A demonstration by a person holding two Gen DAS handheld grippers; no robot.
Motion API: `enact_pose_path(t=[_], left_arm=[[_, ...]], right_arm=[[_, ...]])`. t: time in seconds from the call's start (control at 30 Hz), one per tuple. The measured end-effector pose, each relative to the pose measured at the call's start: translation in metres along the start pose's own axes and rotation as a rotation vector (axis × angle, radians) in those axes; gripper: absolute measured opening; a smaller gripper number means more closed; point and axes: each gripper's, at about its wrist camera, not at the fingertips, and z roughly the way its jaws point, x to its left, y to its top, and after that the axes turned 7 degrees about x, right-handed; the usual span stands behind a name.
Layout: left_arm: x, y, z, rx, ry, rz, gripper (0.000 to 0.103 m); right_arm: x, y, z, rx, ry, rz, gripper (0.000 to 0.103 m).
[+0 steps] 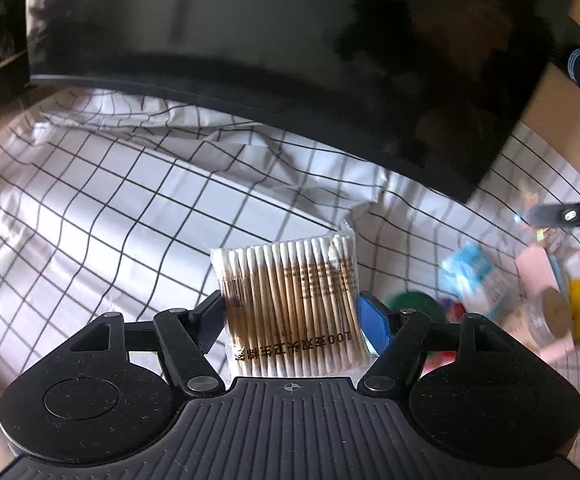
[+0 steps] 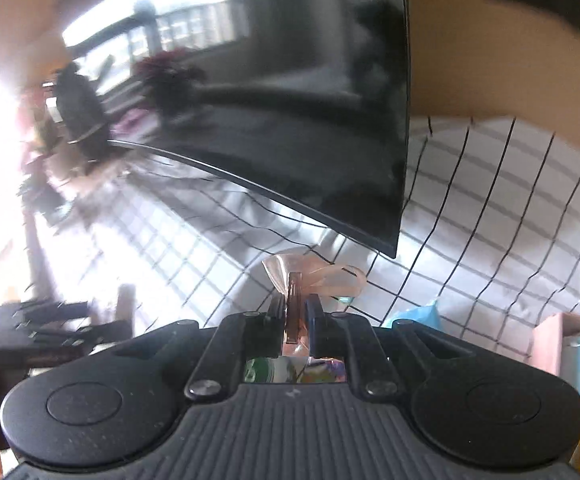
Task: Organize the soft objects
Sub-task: 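Carry swabs and hair tie into the pink box and open both tools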
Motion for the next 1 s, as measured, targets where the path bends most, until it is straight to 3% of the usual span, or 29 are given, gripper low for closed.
enact_pose_path(t=[0.33,0.57,0.77,1.0], left_arm=[[-0.075,-0.017,-0.022,0.043,-0.043,0.084,0.075],[-0.150,-0.037,-0.004,0.112,-0.120,0.172,0.075],[-0.221,-0.055,0.023,0.203,-0.213,0.257,0.075],[-0.306,-0.063,0.052,0.249,-0.335,0.347,0.075]], right_arm=[[-0.044,-0.069,-0.089,-0.074,0.035,-0.026,0.011],[-0.092,-0.118,-0.104,-0.105,0.028,0.047,0.011],[-0.135,-0.162,-0.118,-0.148,-0.028,0.109,0.011],[-0.193,-0.200,-0.139,-0.226,-0.139,0.236,0.011]])
